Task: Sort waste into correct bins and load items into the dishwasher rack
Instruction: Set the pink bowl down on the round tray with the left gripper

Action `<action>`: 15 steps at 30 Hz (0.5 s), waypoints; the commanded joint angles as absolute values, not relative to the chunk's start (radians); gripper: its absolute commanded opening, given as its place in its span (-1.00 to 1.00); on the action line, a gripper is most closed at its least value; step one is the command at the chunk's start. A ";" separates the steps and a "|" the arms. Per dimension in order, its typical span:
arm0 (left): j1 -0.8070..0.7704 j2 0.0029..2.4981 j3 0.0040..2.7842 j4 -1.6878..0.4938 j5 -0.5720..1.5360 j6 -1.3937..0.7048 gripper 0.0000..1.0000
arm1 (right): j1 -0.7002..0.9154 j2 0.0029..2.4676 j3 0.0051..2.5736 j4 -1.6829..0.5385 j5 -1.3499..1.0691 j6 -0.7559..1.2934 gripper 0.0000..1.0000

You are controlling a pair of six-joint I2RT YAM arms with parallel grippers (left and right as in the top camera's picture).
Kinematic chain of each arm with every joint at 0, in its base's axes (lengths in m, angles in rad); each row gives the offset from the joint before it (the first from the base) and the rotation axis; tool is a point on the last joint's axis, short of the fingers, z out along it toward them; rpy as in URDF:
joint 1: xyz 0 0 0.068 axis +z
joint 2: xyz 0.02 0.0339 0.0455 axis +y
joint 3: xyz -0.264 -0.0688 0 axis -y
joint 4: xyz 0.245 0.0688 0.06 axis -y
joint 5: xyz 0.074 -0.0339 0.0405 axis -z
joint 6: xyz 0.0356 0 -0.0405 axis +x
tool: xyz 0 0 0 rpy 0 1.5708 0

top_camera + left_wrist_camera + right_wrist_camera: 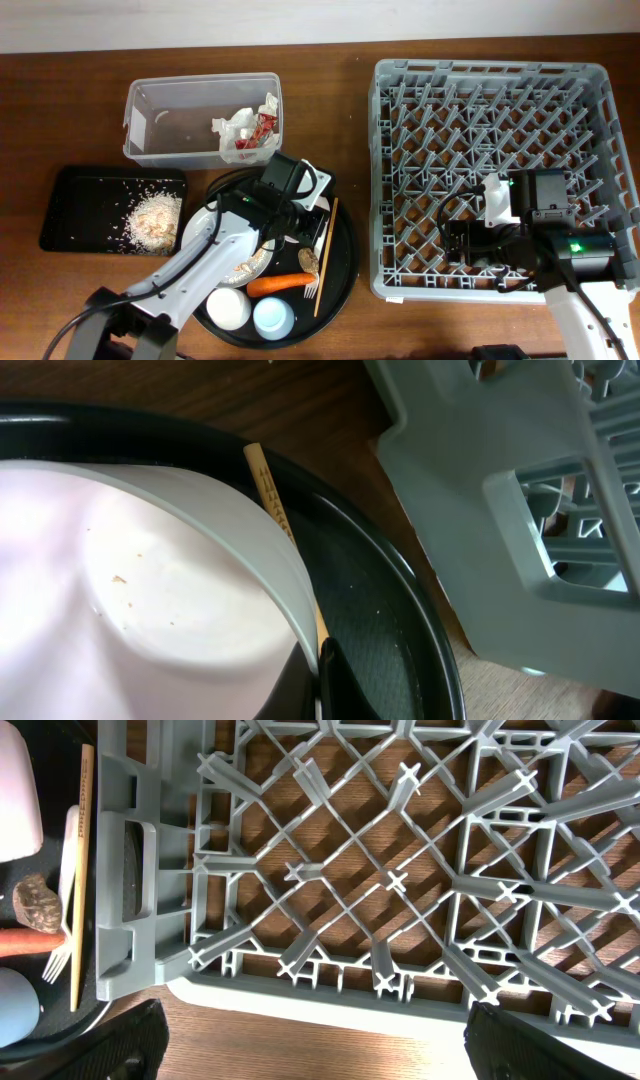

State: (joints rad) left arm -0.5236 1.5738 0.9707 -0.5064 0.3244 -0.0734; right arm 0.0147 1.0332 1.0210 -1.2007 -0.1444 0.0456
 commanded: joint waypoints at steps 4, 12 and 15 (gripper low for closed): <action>-0.515 1.542 1.018 -0.548 0.251 -0.082 0.10 | 0.020 1.033 1.037 -1.202 -0.147 0.046 0.97; 0.118 1.183 1.059 -1.010 0.108 -0.083 0.55 | 0.033 1.034 1.051 -1.209 -0.335 0.045 0.96; 0.300 1.185 1.057 -1.050 0.108 -0.128 0.56 | 0.234 1.068 1.142 -1.220 -0.344 0.078 0.90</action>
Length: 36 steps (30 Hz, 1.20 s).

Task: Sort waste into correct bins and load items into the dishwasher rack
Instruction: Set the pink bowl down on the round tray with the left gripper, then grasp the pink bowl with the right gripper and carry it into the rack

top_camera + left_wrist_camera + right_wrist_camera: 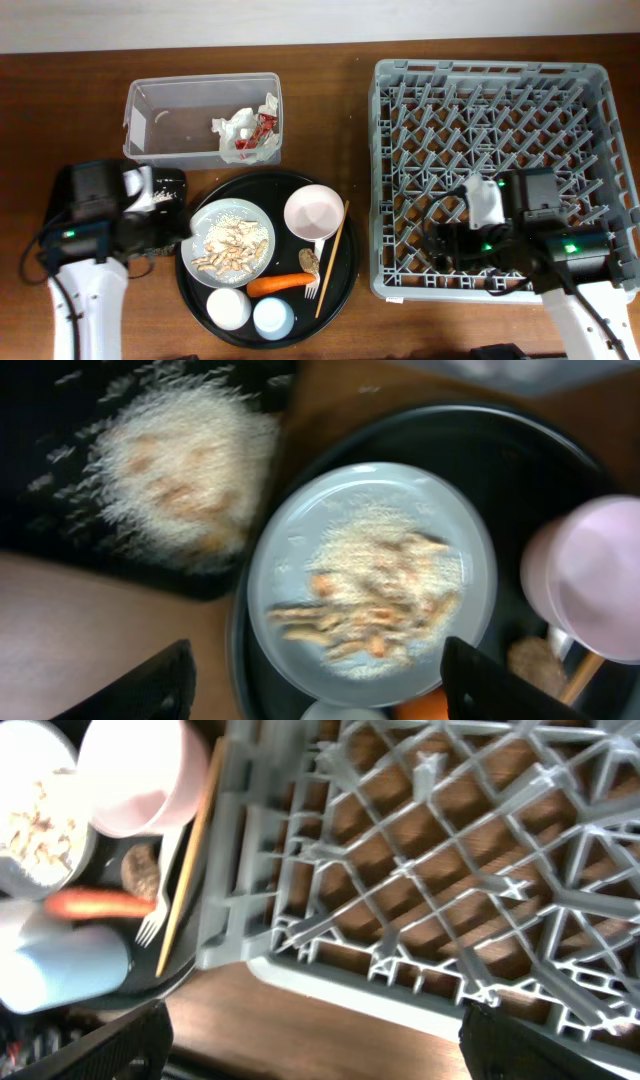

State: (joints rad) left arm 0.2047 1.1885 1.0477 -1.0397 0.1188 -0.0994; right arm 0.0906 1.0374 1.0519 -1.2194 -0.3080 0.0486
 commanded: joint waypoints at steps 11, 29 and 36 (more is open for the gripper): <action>0.322 1.185 1.057 -1.048 0.108 -0.145 0.57 | 0.608 1.811 1.467 -0.894 -0.053 0.245 0.43; 0.322 1.185 1.057 -1.043 0.108 -0.145 0.57 | 0.547 1.979 1.913 -1.253 0.156 0.294 -0.92; 0.322 1.185 1.057 -1.041 0.109 -0.146 0.57 | 0.141 1.827 1.956 -1.287 0.686 0.358 -0.92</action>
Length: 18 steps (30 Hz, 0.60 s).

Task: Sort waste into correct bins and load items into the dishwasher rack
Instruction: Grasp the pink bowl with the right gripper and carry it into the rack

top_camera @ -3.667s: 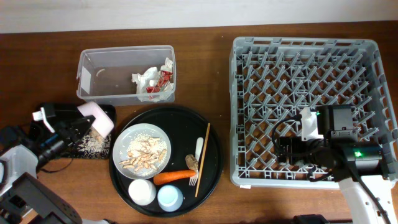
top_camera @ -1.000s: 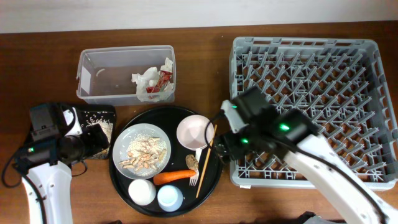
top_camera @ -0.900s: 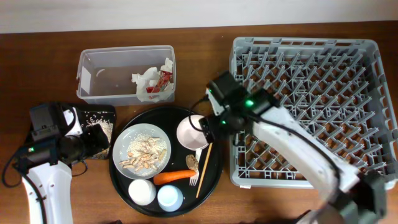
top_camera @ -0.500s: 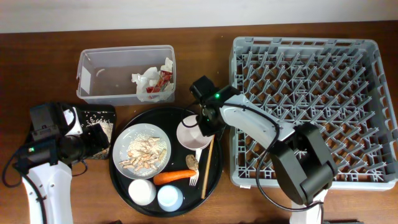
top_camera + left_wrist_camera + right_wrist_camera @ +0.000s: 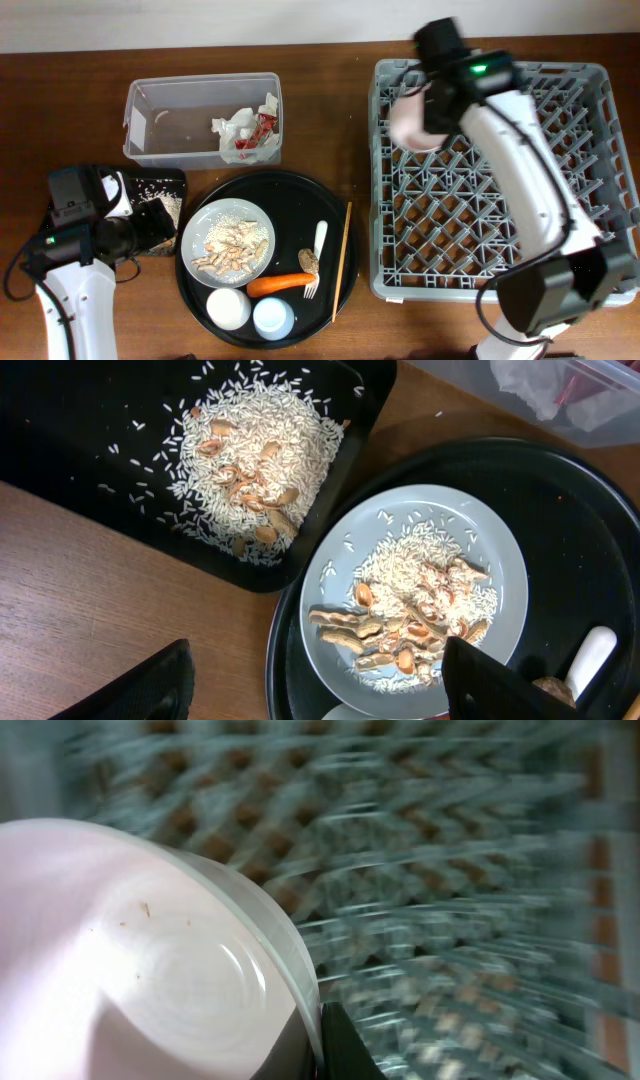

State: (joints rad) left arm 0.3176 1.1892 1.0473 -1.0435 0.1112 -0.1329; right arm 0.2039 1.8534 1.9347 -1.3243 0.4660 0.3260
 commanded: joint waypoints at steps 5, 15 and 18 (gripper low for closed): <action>0.322 1.185 1.057 -1.042 0.112 -0.145 0.57 | -0.015 1.828 1.956 -1.081 1.214 0.356 -0.92; 0.322 1.185 1.057 -1.041 0.115 -0.146 0.57 | -0.138 1.567 1.852 -0.918 1.198 0.239 -0.92; 0.322 1.185 1.057 -1.041 0.115 -0.145 0.57 | -0.138 1.739 1.852 -0.684 1.156 -0.030 -0.92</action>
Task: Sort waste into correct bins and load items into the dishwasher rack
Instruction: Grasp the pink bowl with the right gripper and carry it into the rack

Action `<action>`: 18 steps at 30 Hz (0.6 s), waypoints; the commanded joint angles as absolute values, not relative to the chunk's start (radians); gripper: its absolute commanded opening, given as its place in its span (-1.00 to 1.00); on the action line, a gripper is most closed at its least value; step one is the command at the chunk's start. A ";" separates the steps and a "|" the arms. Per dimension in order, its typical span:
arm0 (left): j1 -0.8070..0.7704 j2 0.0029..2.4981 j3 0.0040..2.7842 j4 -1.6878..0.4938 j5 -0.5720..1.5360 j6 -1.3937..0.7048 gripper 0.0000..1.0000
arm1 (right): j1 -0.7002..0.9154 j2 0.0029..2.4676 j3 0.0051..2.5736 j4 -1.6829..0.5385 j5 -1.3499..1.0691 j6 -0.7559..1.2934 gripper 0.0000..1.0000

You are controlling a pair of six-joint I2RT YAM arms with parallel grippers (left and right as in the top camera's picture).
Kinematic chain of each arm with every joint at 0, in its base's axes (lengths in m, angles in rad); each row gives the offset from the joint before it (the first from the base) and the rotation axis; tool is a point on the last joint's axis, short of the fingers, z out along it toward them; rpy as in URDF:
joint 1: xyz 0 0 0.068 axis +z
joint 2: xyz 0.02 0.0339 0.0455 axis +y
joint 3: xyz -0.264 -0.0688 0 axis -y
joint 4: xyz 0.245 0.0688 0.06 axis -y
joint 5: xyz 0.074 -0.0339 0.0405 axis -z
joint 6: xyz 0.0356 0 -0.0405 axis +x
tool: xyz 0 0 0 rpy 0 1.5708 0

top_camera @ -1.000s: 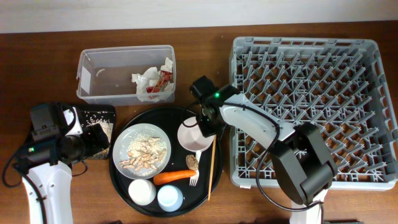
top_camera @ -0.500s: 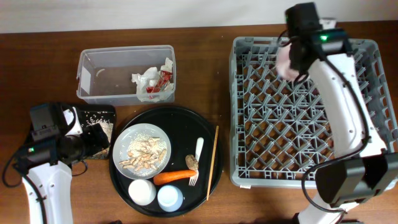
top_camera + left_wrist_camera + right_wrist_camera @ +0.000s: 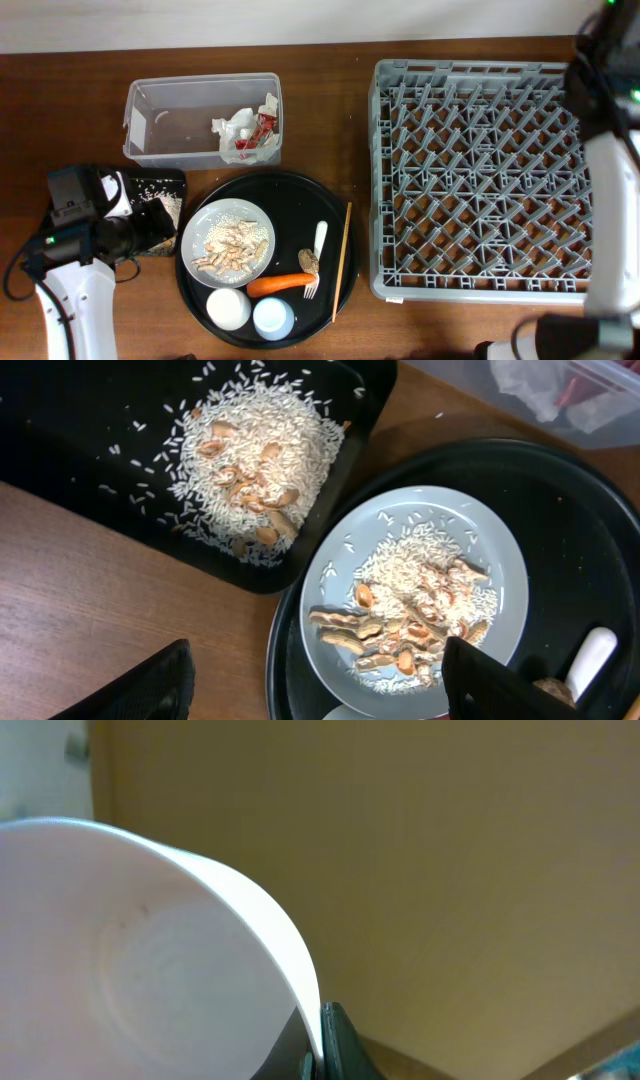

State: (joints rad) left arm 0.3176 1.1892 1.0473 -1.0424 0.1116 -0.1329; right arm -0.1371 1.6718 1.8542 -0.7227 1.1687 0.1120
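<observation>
A pink bowl (image 3: 140, 950) fills the right wrist view, and my right gripper (image 3: 318, 1042) is shut on its rim, with a plain tan surface behind. In the overhead view the bowl is hidden; only the right arm (image 3: 608, 90) shows at the rack's far right edge. The grey dishwasher rack (image 3: 478, 66) holds nothing. My left gripper (image 3: 315, 690) hangs open above the near left edge of the grey plate (image 3: 413, 600) of rice and peanuts on the round black tray (image 3: 300, 200).
A black rectangular tray (image 3: 90, 450) carries a rice heap (image 3: 255, 470) to the left. Behind stands a clear bin (image 3: 200, 118) with wrappers. On the round tray lie a carrot (image 3: 282, 284), a white cup (image 3: 229, 308), a blue cup (image 3: 272, 317), a fork (image 3: 315, 260) and a chopstick (image 3: 341, 260).
My right gripper, still shut on the pink bowl, was over the rack's far left corner; now the arm is at the far right edge and the bowl is outside the overhead view. The left arm stays put.
First my left gripper was shut on the pink bowl at the round tray, the right one over the rack's front. Then the bowl stood on the tray, with the left arm back by the black tray. Later the right gripper held the bowl over the rack, now beyond its right side.
</observation>
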 commanded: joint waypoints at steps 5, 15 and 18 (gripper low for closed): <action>0.322 1.185 1.057 -1.041 0.107 -0.145 0.57 | -0.142 2.010 1.852 -0.684 1.209 -0.019 -0.92; 0.322 1.185 1.057 -1.041 0.108 -0.145 0.57 | -0.153 2.100 1.613 -0.590 1.209 0.042 -0.92; 0.322 1.185 1.057 -1.041 0.107 -0.145 0.57 | -0.138 2.099 1.613 -0.547 1.232 0.038 -0.92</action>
